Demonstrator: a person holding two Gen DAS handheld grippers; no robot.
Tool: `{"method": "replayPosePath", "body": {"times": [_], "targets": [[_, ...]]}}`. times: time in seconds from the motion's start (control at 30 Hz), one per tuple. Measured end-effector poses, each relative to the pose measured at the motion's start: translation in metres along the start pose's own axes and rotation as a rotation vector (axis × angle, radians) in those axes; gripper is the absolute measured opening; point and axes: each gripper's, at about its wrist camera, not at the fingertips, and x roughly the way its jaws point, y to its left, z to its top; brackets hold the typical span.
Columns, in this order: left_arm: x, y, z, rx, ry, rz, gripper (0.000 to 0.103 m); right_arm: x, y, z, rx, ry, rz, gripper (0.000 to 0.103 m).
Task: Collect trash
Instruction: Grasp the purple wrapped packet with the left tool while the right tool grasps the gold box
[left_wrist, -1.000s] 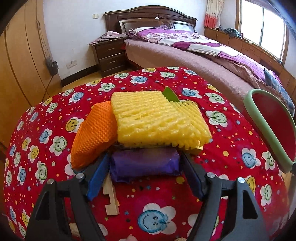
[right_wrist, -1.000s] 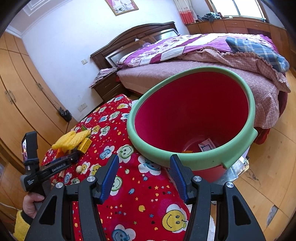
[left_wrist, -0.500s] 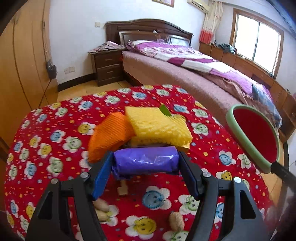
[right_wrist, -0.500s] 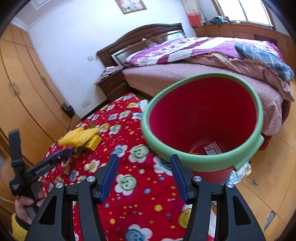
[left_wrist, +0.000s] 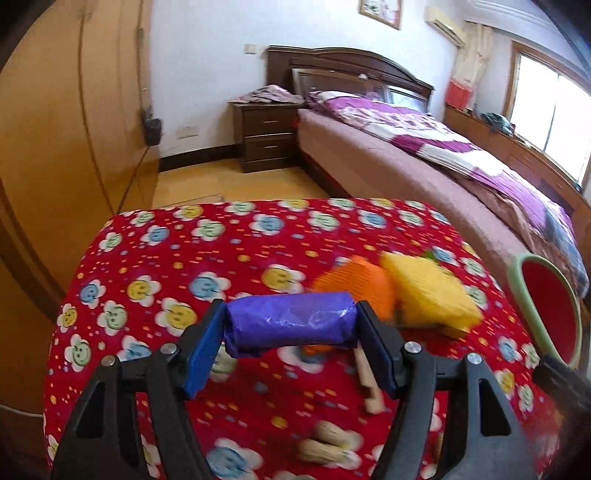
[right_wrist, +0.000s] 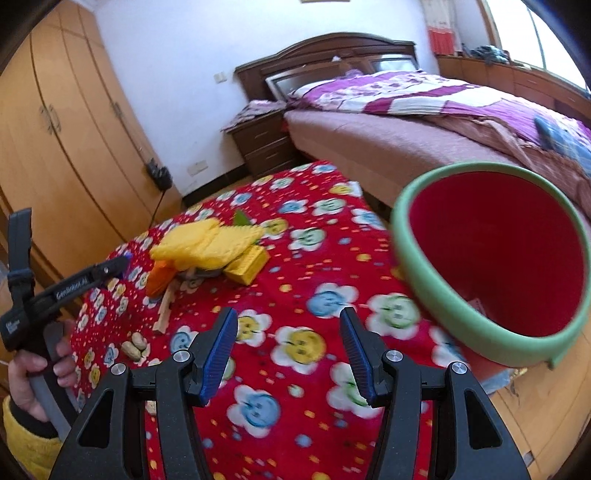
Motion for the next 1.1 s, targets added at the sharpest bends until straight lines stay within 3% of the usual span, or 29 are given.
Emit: {"method": "replayPosePath", "body": {"times": [0.27, 0.47, 0.7, 0.73, 0.9, 1.1], "targets": [[0.026, 0.029, -0.002, -0.083, 0.001, 0.034, 0.071, 0.049, 0.035, 0.013, -0.066, 0.079, -0.001, 0.059], [0.036, 0.035, -0.008, -0.101, 0.005, 0.018, 0.071, 0.086, 0.051, 0.02, -0.101, 0.13, -0.029, 0.059], [0.037, 0.031, -0.01, -0.102, 0.006, -0.016, 0.071, 0.108, 0.057, 0.03, -0.12, 0.124, -0.087, 0.058], [0.037, 0.031, -0.01, -0.103, 0.007, -0.02, 0.071, 0.109, 0.057, 0.031, -0.122, 0.121, -0.093, 0.057], [0.036, 0.03, -0.011, -0.105, 0.004, -0.026, 0.071, 0.111, 0.049, 0.034, -0.107, 0.111, -0.127, 0.029], [0.035, 0.031, -0.012, -0.108, 0.004, -0.03, 0.071, 0.101, 0.036, 0.034, -0.062, 0.112, -0.083, 0.026]]}}
